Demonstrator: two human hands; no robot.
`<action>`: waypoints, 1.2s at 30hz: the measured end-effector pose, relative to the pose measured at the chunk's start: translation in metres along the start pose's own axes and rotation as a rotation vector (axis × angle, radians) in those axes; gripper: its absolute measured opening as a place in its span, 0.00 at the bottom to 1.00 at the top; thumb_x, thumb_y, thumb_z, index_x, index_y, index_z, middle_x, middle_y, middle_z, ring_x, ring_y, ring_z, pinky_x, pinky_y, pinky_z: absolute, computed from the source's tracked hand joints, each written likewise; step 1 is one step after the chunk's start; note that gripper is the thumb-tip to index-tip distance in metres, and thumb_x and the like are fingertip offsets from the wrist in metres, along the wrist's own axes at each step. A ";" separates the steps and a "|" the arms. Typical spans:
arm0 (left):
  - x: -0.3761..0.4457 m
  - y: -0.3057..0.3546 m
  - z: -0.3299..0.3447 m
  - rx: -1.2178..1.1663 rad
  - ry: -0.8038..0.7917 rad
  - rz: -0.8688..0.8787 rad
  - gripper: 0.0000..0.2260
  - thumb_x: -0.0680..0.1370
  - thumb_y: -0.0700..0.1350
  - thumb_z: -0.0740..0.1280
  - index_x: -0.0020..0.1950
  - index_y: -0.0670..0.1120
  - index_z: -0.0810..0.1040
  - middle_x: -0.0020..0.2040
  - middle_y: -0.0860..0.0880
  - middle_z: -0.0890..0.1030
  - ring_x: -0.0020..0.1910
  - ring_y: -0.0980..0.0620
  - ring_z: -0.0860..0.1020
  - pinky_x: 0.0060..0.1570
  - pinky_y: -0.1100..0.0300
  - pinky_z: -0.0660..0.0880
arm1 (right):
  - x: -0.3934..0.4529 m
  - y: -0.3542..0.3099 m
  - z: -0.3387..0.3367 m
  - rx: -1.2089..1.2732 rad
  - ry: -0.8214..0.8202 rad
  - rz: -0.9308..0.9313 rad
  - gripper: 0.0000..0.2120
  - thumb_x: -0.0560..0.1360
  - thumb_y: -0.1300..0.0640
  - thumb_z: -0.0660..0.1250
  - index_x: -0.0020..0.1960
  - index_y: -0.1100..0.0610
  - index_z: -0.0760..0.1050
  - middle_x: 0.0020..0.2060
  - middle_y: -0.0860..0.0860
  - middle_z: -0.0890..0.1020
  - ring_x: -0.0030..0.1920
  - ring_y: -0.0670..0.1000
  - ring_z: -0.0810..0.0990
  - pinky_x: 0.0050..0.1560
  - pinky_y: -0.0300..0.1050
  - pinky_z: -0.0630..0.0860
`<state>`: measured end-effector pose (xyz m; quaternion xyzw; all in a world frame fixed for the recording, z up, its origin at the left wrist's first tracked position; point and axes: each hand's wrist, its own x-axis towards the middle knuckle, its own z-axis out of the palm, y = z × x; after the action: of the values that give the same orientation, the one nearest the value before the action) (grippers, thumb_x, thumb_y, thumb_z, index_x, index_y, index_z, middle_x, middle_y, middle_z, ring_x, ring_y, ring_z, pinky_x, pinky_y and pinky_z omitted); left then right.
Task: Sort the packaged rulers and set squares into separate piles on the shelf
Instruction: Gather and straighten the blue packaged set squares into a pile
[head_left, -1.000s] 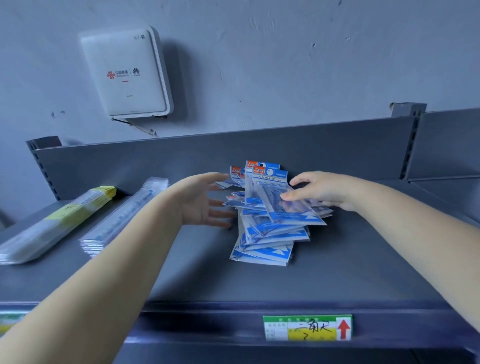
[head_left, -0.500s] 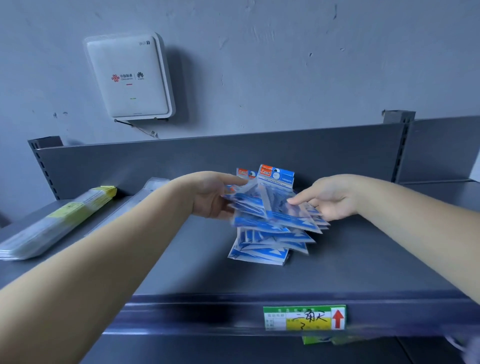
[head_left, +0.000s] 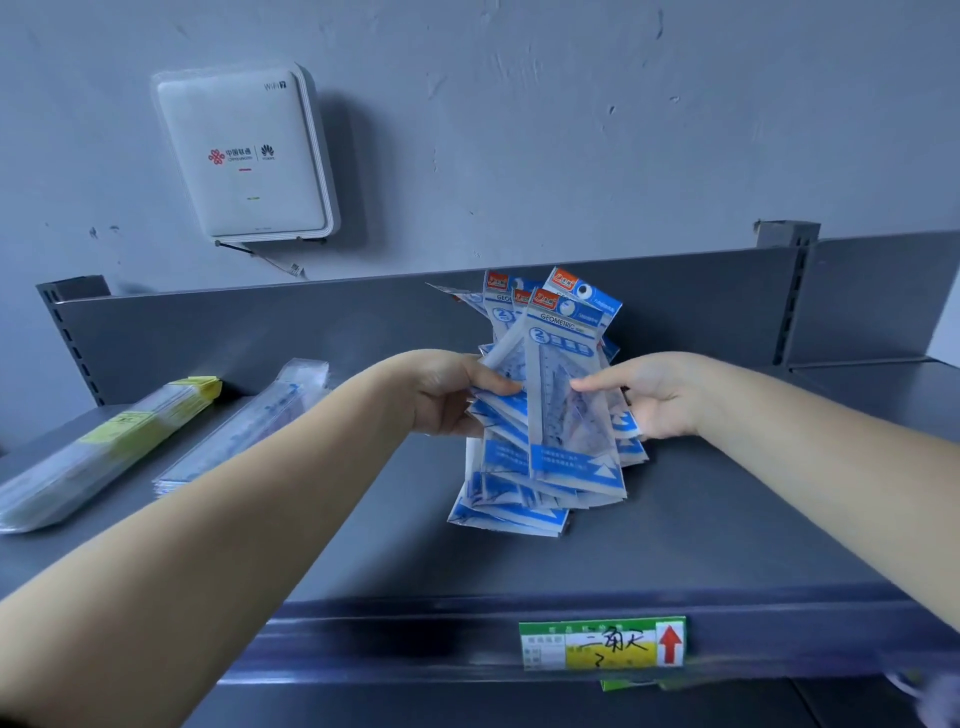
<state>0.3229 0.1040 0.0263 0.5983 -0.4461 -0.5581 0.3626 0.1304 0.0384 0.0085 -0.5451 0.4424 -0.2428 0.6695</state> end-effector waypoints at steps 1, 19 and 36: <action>-0.001 0.000 0.002 -0.010 -0.010 0.019 0.07 0.76 0.35 0.65 0.47 0.46 0.78 0.38 0.48 0.85 0.34 0.53 0.83 0.37 0.59 0.80 | 0.000 0.001 -0.001 0.006 -0.003 -0.008 0.02 0.74 0.65 0.66 0.43 0.60 0.76 0.29 0.56 0.83 0.28 0.53 0.82 0.30 0.49 0.80; 0.010 0.010 0.047 0.008 -0.004 0.568 0.15 0.76 0.41 0.68 0.60 0.52 0.73 0.57 0.48 0.81 0.55 0.47 0.81 0.57 0.48 0.77 | -0.018 0.007 -0.038 0.014 0.240 -0.653 0.46 0.62 0.55 0.77 0.74 0.52 0.57 0.64 0.47 0.74 0.63 0.47 0.74 0.66 0.51 0.69; 0.044 0.033 0.148 -0.039 0.020 0.710 0.20 0.77 0.46 0.68 0.66 0.46 0.67 0.61 0.49 0.79 0.57 0.53 0.79 0.56 0.53 0.77 | -0.053 0.024 -0.115 -0.253 0.354 -0.778 0.34 0.65 0.61 0.77 0.62 0.45 0.62 0.57 0.36 0.74 0.61 0.41 0.74 0.66 0.47 0.68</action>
<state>0.1710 0.0611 0.0250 0.4043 -0.6119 -0.3999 0.5498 0.0023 0.0290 0.0010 -0.6987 0.3384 -0.5101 0.3703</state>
